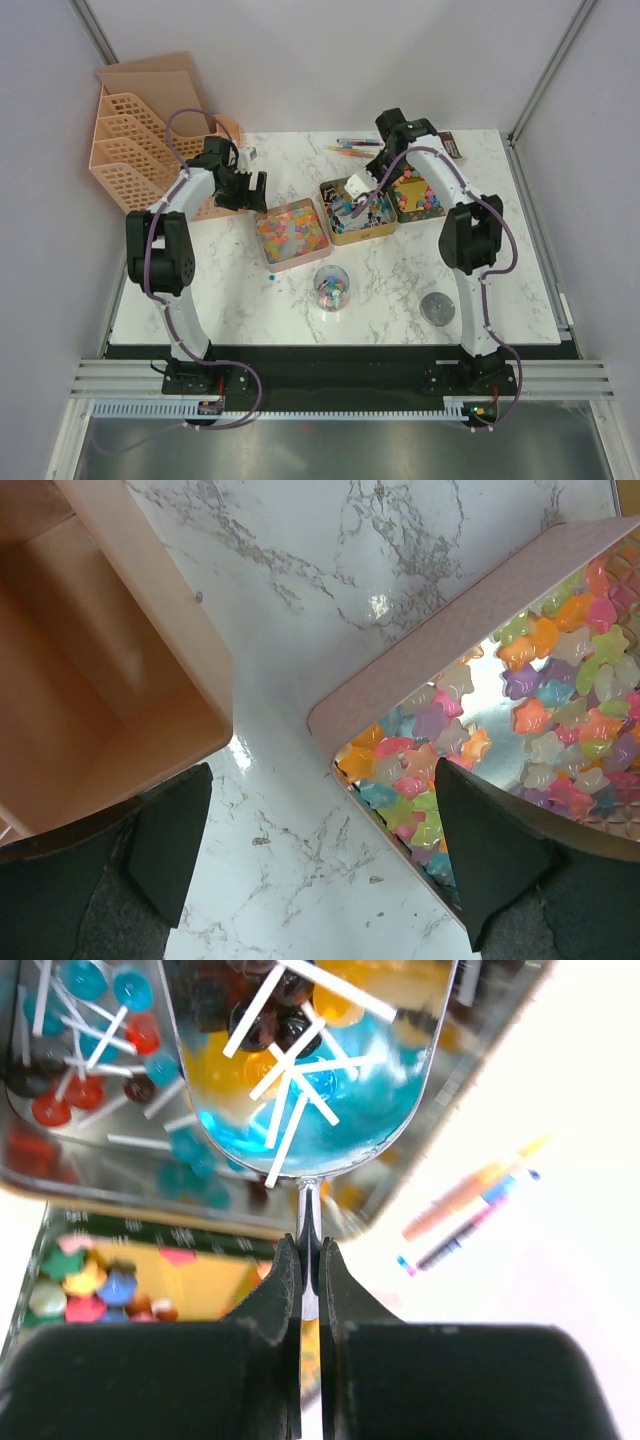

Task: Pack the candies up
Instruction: Scoop the fake candies from the storage box, then place the fake candies in the packing bottle.

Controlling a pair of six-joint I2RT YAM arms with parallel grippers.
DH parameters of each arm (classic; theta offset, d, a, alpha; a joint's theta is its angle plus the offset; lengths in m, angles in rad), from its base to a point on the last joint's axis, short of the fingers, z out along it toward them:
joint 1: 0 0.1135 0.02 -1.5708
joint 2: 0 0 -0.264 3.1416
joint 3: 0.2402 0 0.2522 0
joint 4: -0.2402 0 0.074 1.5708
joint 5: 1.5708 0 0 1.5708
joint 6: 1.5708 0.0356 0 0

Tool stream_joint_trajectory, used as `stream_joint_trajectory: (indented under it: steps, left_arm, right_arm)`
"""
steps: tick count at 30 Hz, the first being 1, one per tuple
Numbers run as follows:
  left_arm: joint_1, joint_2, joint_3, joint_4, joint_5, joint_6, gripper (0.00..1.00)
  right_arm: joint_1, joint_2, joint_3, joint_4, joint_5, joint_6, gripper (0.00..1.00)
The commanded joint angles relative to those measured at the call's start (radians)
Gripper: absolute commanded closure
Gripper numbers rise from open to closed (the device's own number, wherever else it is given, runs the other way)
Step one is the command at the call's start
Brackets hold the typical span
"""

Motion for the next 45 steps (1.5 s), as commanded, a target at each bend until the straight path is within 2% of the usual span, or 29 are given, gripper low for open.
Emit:
stream_joint_trajectory:
  steps: [1, 7, 14, 23, 36, 45]
  left_arm:
    - [0.004, 0.012, 0.055, 0.099, -0.016, 0.033, 0.0]
    - [0.006, 0.008, 0.067, 0.126, -0.042, 0.002, 0.0]
    - [0.013, -0.034, 0.044, 0.156, -0.155, -0.033, 0.0]
    - [0.015, -0.104, -0.025, 0.207, -0.314, -0.064, 0.0]
    - [0.015, -0.143, -0.051, 0.225, -0.274, -0.094, 0.0]
    - [0.01, -0.164, -0.085, 0.225, -0.117, -0.094, 0.01]
  right_arm:
    - [0.026, -0.14, -0.048, 0.05, 0.018, 0.052, 1.0]
    - [0.098, -0.341, -0.347, 0.27, 0.202, 0.096, 1.0]
    - [0.207, -0.458, -0.448, 0.27, 0.279, 0.198, 1.0]
    - [0.347, -0.593, -0.617, 0.281, 0.404, 0.249, 1.0]
    - [0.479, -0.735, -0.83, 0.366, 0.604, 0.278, 1.0]
    - [0.546, -0.784, -0.941, 0.477, 0.762, 0.271, 1.0]
